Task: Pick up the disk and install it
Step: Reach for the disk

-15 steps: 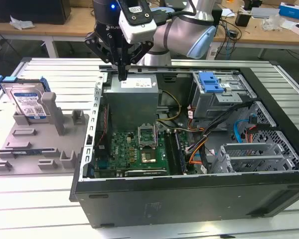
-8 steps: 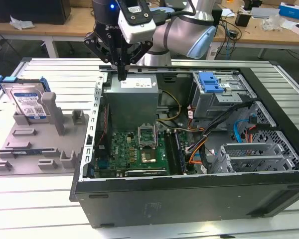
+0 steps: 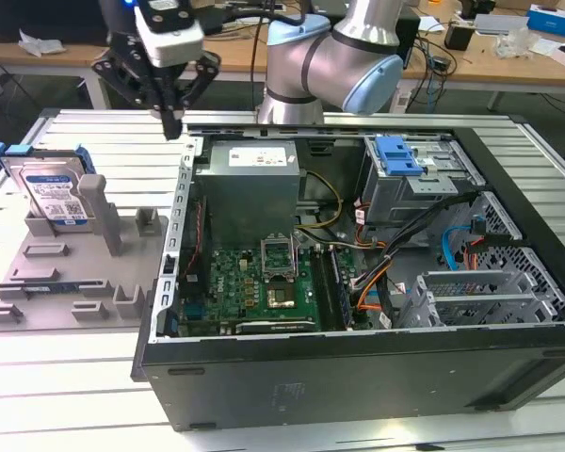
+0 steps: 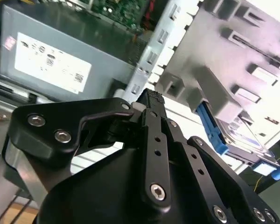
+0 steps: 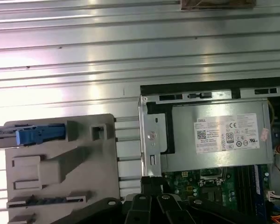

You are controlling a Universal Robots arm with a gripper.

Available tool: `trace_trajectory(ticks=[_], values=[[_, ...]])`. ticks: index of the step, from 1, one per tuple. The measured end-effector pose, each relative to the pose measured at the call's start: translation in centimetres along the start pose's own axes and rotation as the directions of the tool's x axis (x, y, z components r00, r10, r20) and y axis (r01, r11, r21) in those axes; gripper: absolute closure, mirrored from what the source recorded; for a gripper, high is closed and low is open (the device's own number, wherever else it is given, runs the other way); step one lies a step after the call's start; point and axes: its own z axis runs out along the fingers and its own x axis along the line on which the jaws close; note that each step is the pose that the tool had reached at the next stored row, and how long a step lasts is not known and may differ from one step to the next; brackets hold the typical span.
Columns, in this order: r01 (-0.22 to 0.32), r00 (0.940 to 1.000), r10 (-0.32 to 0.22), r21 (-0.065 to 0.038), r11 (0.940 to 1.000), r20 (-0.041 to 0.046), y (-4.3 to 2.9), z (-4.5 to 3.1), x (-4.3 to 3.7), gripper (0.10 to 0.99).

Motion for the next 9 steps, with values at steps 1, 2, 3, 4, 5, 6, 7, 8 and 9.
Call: trace_trajectory(ticks=[1, 2, 3, 4, 5, 6, 7, 8, 9], values=[[0.000, 1.0000, 0.000, 0.000, 1.0000, 0.0000, 0.11, 0.01, 0.46, 0.980], [0.000, 1.0000, 0.000, 0.000, 1.0000, 0.0000, 0.22, 0.02, 0.90, 0.980], [0.000, 1.0000, 0.000, 0.000, 1.0000, 0.0000, 0.32, 0.04, 1.29, 0.980], [0.000, 1.0000, 0.000, 0.000, 1.0000, 0.0000, 0.45, 0.06, 1.80, 0.980], [0.000, 1.0000, 0.000, 0.000, 1.0000, 0.0000, 0.61, 0.08, 2.35, 0.980], [0.000, 1.0000, 0.000, 0.000, 1.0000, 0.0000, 0.73, 0.09, 2.79, 0.980], [0.000, 1.0000, 0.000, 0.000, 1.0000, 0.0000, 0.96, 0.12, 3.55, 0.980], [0.000, 1.0000, 0.000, 0.000, 1.0000, 0.0000, 1.11, 0.14, 4.01, 0.980], [0.000, 1.0000, 0.000, 0.000, 1.0000, 0.0000, 1.24, 0.16, 4.40, 0.980]])
